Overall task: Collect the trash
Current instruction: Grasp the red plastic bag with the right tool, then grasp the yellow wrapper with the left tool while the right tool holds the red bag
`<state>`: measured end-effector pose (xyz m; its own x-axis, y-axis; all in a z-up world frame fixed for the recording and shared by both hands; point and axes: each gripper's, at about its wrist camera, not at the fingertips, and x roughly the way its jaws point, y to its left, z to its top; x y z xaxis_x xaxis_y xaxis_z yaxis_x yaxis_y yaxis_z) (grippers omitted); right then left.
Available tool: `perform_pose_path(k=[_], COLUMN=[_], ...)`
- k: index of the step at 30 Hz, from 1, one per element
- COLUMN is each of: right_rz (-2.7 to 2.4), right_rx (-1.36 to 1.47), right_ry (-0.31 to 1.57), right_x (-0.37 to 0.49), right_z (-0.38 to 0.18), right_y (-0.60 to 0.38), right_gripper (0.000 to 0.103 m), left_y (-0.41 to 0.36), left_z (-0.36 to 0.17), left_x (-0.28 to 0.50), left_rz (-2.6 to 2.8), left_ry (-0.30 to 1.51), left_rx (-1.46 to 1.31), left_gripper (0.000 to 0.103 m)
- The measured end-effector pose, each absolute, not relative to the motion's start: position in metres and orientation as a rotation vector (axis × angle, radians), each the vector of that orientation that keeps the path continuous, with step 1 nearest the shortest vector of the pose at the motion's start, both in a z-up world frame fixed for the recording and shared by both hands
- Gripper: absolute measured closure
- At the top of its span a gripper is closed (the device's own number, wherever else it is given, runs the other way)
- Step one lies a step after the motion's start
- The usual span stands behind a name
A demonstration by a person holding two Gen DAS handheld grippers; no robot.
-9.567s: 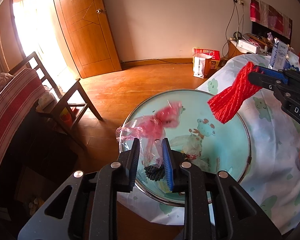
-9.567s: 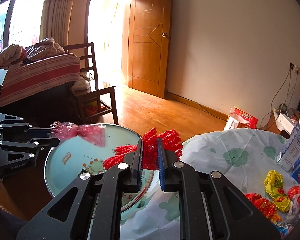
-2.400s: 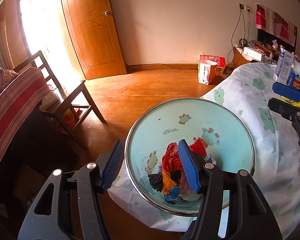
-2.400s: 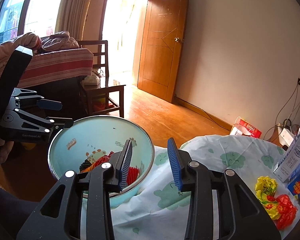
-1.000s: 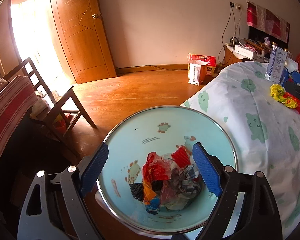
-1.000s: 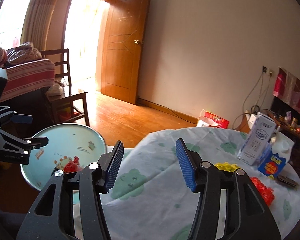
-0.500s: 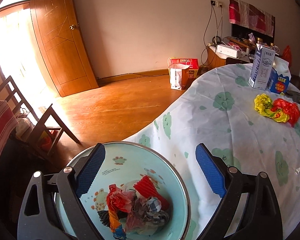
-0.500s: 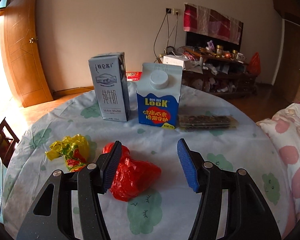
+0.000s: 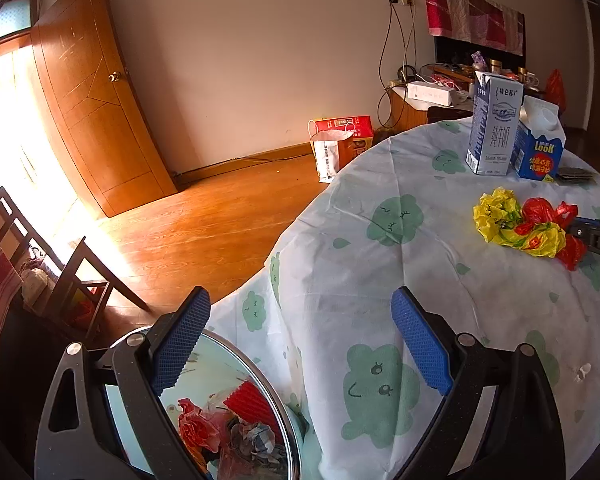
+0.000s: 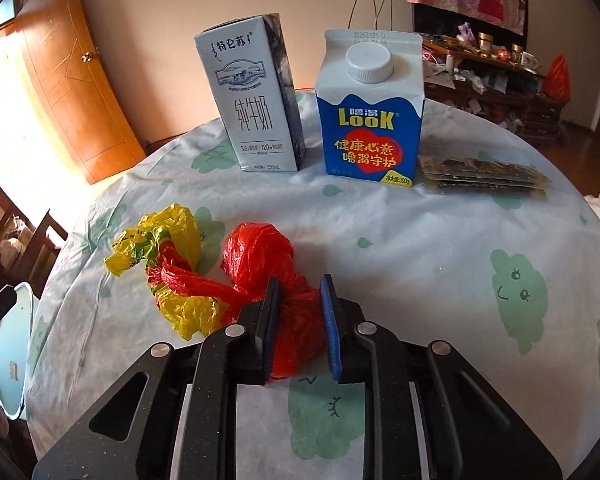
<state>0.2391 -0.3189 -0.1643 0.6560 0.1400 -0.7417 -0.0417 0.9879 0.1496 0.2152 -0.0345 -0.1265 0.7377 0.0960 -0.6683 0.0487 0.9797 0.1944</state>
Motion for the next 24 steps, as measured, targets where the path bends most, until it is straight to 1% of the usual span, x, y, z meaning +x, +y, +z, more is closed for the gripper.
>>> perform_pose_path(k=[3,8,10,11,12,13,14,17,19,20,21,23,24], right_rz=[0.099,0.005,-0.004,-0.015,-0.013,-0.007,0.003,0.050,0.073,0.081,0.105,0.114,0.124], right_rx=[0.078,0.049,0.064,0.071,0.080,0.090,0.098,0.136,0.139,0.123,0.103,0.079,0.073], right_ry=[0.833,0.791,0.797,0.781,0.766,0.760,0.769,0.798,0.818,0.832,0.853,0.856,0.857], right_x=[0.233,0.217,0.222,0.219,0.218,0.217,0.218,0.225,0.228,0.227,0.228,0.225,0.221], right_z=[-0.160,-0.146,-0.145,-0.143,-0.141,-0.141,-0.142,-0.148,-0.150,-0.150,-0.154,-0.153,-0.149], right_y=[-0.309,-0.320,-0.325,-0.327,-0.328,-0.329,-0.329,-0.331,-0.332,-0.330,-0.326,-0.321,-0.321], right_gripper=[0.094,0.094,0.091,0.083,0.058,0.046,0.040,0.042,0.046,0.054,0.068,0.078,0.086], left_y=[-0.032,-0.029,-0.025,-0.024,-0.022,-0.020,-0.018,-0.015,-0.015,-0.016,-0.017,-0.019,-0.021], left_z=[-0.132,-0.137,-0.137,-0.137,-0.137,-0.137,-0.137,-0.136,-0.136,-0.136,-0.136,-0.135,-0.135], left_x=[0.220,0.224,0.226,0.228,0.229,0.231,0.232,0.233,0.233,0.233,0.233,0.233,0.233], left_rz=[0.041,0.051,0.059,0.065,0.071,0.077,0.082,0.088,0.086,0.084,0.081,0.073,0.068], left_ry=[0.761,0.768,0.771,0.769,0.768,0.767,0.767,0.768,0.768,0.767,0.768,0.768,0.768], left_rx=[0.200,0.218,0.215,0.209,0.205,0.200,0.194,0.189,0.190,0.189,0.188,0.186,0.185], left_gripper=[0.013,0.013,0.013,0.013,0.013,0.013,0.013,0.013,0.013,0.013,0.013,0.013,0.013])
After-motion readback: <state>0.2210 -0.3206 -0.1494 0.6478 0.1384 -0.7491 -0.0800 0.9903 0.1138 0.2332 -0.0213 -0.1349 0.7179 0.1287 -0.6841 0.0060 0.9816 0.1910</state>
